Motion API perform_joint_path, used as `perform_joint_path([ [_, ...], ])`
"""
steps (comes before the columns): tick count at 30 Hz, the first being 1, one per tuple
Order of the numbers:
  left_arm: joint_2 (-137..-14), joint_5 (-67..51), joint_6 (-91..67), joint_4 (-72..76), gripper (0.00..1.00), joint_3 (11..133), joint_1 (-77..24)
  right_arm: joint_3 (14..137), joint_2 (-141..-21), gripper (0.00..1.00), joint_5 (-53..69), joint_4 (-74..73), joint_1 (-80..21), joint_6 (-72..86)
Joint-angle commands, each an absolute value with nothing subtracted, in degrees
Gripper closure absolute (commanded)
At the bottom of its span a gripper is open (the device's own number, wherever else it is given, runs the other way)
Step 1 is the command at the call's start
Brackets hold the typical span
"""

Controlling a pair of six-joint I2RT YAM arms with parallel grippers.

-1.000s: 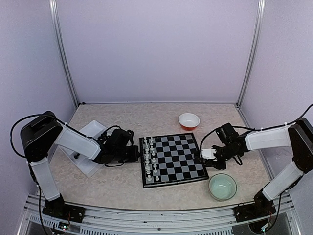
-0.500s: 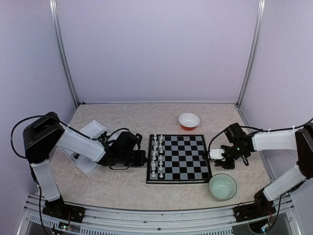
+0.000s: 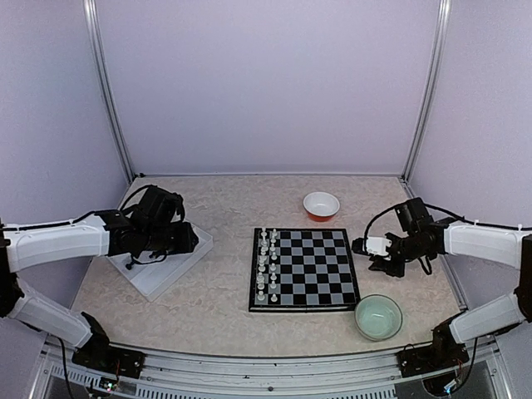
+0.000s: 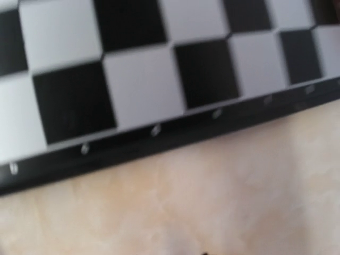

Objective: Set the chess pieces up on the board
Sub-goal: Move the storage box to the center of the board.

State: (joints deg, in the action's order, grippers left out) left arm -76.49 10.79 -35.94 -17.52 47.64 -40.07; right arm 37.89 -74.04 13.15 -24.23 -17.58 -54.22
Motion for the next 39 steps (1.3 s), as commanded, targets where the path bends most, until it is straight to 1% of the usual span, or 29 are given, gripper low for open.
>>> perform_joint_path([
  [1,-70.9,11.4,-36.6,-29.2,0.8,42.2,-35.1,39.8,-71.6,0.74,17.9,-23.1,-17.0,-47.5],
  [3,-69.3,10.0,-37.3,-29.4,0.88,39.7,-33.1,39.9,-71.3,0.74,19.2,-22.2,-17.0,-45.6],
  [6,-68.1,10.1,-38.4,-29.4,0.92,37.0,-32.3,39.6,-71.0,0.74,21.0,-20.9,-17.0,-43.1],
  [13,-72.0,12.7,-40.5,-28.2,0.93,36.0,-31.5,38.9,-70.6,0.74,23.6,-19.1,-17.0,-40.5],
  [19,-76.6,8.7,-38.7,-24.5,0.93,35.6,-31.7,38.4,-70.4,0.73,24.3,-18.4,-17.0,-39.8],
  [24,-78.4,5.9,-37.3,-21.7,0.93,36.7,-34.1,38.1,-71.1,0.73,24.0,-17.9,-17.0,-39.8],
  [31,-85.5,3.2,-37.6,-18.0,0.93,41.4,-40.7,38.0,-72.3,0.73,23.2,-17.6,-17.0,-39.8],
  [39,-95.4,1.0,-37.9,-14.7,0.93,50.3,-45.6,37.6,-72.2,0.73,22.7,-17.7,-17.0,-39.7],
])
